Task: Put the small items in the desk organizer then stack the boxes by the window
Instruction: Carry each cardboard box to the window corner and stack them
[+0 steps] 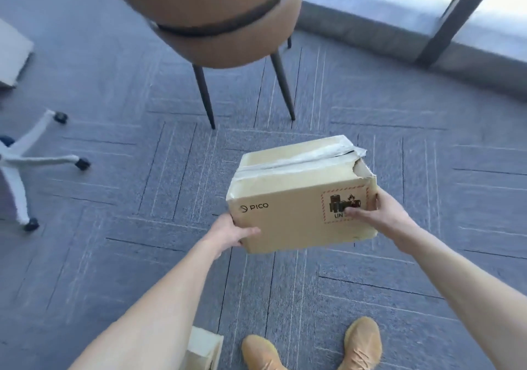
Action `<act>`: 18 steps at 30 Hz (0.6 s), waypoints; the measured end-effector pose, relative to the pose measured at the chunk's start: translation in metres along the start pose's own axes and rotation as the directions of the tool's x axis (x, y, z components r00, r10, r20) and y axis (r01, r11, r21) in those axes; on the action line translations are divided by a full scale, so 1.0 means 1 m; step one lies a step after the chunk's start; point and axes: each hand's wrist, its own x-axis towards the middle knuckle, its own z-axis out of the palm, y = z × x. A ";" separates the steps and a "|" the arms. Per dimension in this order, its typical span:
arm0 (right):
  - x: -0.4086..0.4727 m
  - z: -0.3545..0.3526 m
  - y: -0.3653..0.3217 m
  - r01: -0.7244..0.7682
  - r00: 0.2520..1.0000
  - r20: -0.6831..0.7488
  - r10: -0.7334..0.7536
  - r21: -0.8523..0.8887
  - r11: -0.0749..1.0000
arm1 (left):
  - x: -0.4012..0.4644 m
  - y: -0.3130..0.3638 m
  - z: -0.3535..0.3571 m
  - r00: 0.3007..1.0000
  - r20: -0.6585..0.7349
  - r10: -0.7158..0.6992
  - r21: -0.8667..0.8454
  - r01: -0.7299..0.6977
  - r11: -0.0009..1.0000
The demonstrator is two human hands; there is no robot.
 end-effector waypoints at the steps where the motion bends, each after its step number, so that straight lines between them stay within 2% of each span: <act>1: -0.015 -0.024 -0.013 0.002 0.999 -0.039 -0.001 0.024 1.000 | -0.015 0.033 -0.001 1.000 0.000 0.025 0.035 -0.025 0.999; 5: -0.085 -0.127 -0.054 0.035 0.976 -0.217 -0.001 0.154 0.988 | -0.077 0.173 0.015 0.982 0.050 0.180 0.169 -0.186 0.968; 9: -0.180 -0.243 -0.078 0.108 0.915 -0.404 0.006 0.258 0.960 | -0.159 0.311 0.071 0.931 0.144 0.335 0.272 -0.362 0.891; 11: -0.233 -0.303 -0.078 0.137 0.872 -0.490 0.017 0.277 0.951 | -0.204 0.370 0.111 0.898 0.199 0.392 0.310 -0.437 0.844; 18: -0.419 -0.505 -0.026 0.220 0.696 -0.709 0.115 0.362 0.906 | -0.398 0.523 0.296 0.721 0.459 0.519 0.241 -0.664 0.708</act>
